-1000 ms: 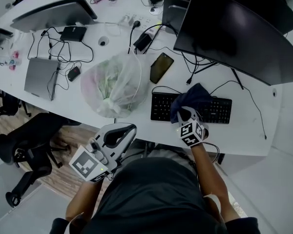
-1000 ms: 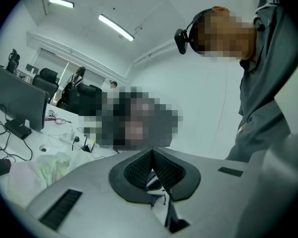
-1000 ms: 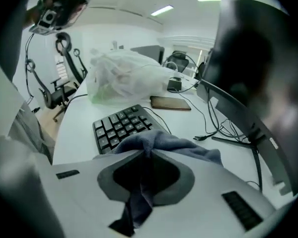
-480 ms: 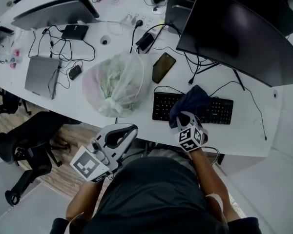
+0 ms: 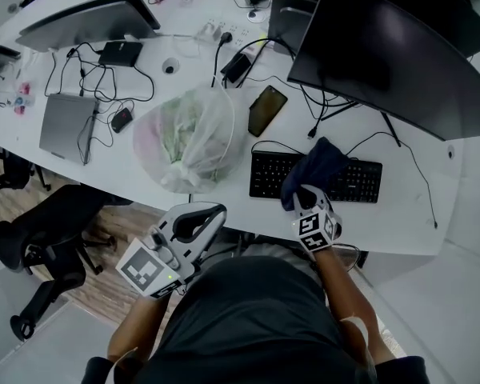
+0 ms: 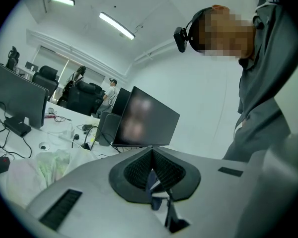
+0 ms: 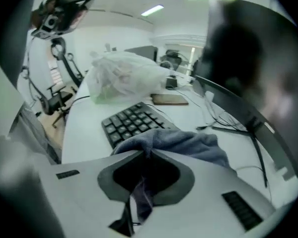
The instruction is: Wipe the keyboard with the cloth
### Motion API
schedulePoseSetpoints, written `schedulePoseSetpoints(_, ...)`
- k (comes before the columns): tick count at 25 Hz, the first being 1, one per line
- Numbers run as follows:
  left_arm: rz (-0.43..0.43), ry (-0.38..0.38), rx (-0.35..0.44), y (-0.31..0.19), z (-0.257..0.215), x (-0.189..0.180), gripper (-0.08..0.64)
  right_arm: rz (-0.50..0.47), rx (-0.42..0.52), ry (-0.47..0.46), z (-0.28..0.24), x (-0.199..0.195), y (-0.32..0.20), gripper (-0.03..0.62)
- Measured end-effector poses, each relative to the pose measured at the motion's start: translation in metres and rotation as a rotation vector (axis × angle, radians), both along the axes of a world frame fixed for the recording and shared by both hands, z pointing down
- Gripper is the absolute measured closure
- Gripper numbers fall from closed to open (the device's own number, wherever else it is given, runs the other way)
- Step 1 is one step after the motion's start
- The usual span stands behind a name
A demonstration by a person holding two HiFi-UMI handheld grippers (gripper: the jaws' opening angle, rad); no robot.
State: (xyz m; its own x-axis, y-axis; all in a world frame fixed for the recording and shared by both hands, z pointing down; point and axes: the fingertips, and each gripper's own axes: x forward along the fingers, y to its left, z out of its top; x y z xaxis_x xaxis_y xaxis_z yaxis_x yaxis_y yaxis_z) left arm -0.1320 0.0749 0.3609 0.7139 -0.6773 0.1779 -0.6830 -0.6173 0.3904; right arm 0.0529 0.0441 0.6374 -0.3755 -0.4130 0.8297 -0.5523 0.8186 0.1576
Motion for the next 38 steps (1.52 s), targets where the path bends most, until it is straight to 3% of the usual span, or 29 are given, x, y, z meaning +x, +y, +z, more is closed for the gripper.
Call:
schedulePoseSetpoints(2, 0.01, 0.006, -0.006, -0.002, -0.005, 0.005, 0.557, -0.049, -0.015, -0.009, 0.004, -0.01, 0.007, 0.552)
schedulePoseSetpoints(6, -0.003, -0.002, 0.006, -0.002, -0.003, -0.004, 0.557, 0.131, -0.002, 0.106, 0.001, 0.075, -0.006, 0.552)
schedulePoseSetpoints(8, -0.013, -0.005, 0.001, -0.001, 0.003, -0.01, 0.557, 0.17, 0.018, 0.172, -0.004, 0.097, -0.009, 0.552)
schedulePoseSetpoints(10, -0.017, -0.001, -0.011, 0.0, 0.006, -0.012, 0.557, 0.145, 0.025, 0.127, -0.007, 0.071, -0.006, 0.552)
schedulePoseSetpoints(12, -0.009, 0.008, -0.025, -0.002, 0.005, -0.007, 0.557, 0.01, 0.005, 0.029, -0.005, 0.01, 0.007, 0.552)
schedulePoseSetpoints(14, 0.006, 0.011, -0.031, -0.004, 0.0, -0.001, 0.557, -0.135, -0.034, -0.007, 0.003, -0.035, 0.022, 0.552)
schedulePoseSetpoints(15, 0.009, 0.007, -0.029, -0.005, -0.003, -0.001, 0.557, -0.134, -0.056, -0.015, 0.007, -0.038, 0.023, 0.552)
schedulePoseSetpoints(18, -0.006, 0.001, -0.031, -0.004, -0.002, -0.008, 0.557, 0.109, -0.118, -0.027, 0.007, 0.019, 0.006, 0.552)
schedulePoseSetpoints(21, -0.029, -0.002, -0.005, -0.004, 0.003, -0.02, 0.557, 0.144, -0.037, 0.177, -0.002, 0.078, -0.007, 0.552)
schedulePoseSetpoints(22, -0.033, -0.004, -0.003, -0.004, 0.005, -0.022, 0.557, 0.139, -0.018, 0.193, -0.004, 0.08, -0.011, 0.552)
schedulePoseSetpoints(24, -0.032, 0.003, -0.003, -0.005, 0.007, -0.022, 0.557, 0.098, 0.001, 0.121, -0.007, 0.047, -0.015, 0.552)
schedulePoseSetpoints(27, -0.006, 0.008, -0.013, -0.008, 0.003, -0.012, 0.557, -0.111, -0.021, 0.011, -0.003, -0.038, -0.005, 0.552)
schedulePoseSetpoints(29, 0.003, 0.005, -0.023, -0.009, -0.001, -0.009, 0.557, -0.173, -0.06, -0.018, 0.005, -0.058, -0.003, 0.552)
schedulePoseSetpoints(32, -0.018, 0.005, -0.046, -0.009, 0.0, -0.018, 0.557, 0.011, -0.098, -0.018, 0.006, -0.008, -0.021, 0.552)
schedulePoseSetpoints(35, -0.046, -0.001, -0.022, -0.008, 0.007, -0.033, 0.557, 0.112, -0.013, 0.169, -0.007, 0.048, -0.043, 0.552)
schedulePoseSetpoints(36, -0.052, 0.0, -0.011, -0.008, 0.01, -0.036, 0.557, 0.122, 0.006, 0.175, -0.009, 0.049, -0.048, 0.552)
schedulePoseSetpoints(38, -0.054, 0.016, -0.002, -0.01, 0.009, -0.035, 0.557, 0.072, 0.024, 0.103, -0.011, 0.016, -0.051, 0.552)
